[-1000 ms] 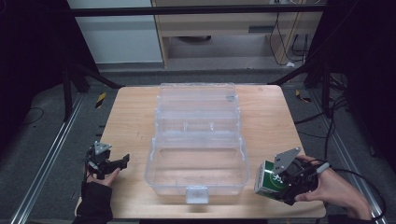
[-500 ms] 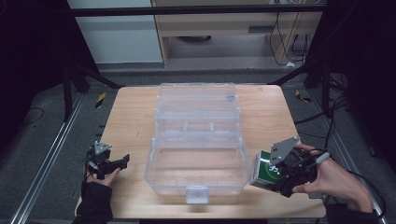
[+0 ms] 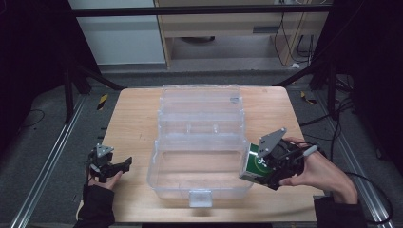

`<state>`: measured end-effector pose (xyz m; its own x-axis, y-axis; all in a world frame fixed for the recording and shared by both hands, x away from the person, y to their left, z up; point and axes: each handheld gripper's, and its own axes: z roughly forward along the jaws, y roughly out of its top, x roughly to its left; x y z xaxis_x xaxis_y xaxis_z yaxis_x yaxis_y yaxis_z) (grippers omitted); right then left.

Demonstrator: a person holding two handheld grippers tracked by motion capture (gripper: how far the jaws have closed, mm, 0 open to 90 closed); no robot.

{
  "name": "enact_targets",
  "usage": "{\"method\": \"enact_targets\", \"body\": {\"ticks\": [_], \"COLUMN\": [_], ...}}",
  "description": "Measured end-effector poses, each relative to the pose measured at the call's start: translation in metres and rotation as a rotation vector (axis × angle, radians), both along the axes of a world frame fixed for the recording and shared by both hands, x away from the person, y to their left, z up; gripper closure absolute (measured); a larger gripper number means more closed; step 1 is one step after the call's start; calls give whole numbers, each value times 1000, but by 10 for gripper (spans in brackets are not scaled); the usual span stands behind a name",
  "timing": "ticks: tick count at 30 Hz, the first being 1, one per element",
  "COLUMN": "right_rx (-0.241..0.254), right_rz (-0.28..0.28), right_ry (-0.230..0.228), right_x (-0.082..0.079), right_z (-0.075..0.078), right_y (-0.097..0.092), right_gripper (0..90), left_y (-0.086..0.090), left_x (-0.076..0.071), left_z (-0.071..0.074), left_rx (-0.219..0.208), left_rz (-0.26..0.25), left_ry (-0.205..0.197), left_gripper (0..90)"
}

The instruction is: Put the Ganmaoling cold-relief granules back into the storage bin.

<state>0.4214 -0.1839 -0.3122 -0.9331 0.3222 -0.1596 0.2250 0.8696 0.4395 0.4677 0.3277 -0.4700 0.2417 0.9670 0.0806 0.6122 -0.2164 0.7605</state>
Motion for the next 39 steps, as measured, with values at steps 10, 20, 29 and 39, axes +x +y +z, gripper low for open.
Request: {"method": "enact_targets", "body": {"ticks": [10, 20, 29, 39], "right_rx": [4, 13, 14, -8], "right_rz": [26, 34, 53, 67], "right_ry": [-5, -3, 1, -1], "right_x": [11, 21, 24, 26], "right_z": [-5, -13, -21, -31], "right_y": [20, 35, 46, 55], "right_gripper": [158, 158, 158, 159], "left_y": [0, 0, 0, 0], "left_x": [0, 0, 0, 0], "left_z": [0, 0, 0, 0], "left_rx": [2, 5, 5, 2], "left_rz": [1, 0, 1, 2], "left_ry": [-2, -1, -1, -2], "left_gripper": [183, 184, 184, 184]}}
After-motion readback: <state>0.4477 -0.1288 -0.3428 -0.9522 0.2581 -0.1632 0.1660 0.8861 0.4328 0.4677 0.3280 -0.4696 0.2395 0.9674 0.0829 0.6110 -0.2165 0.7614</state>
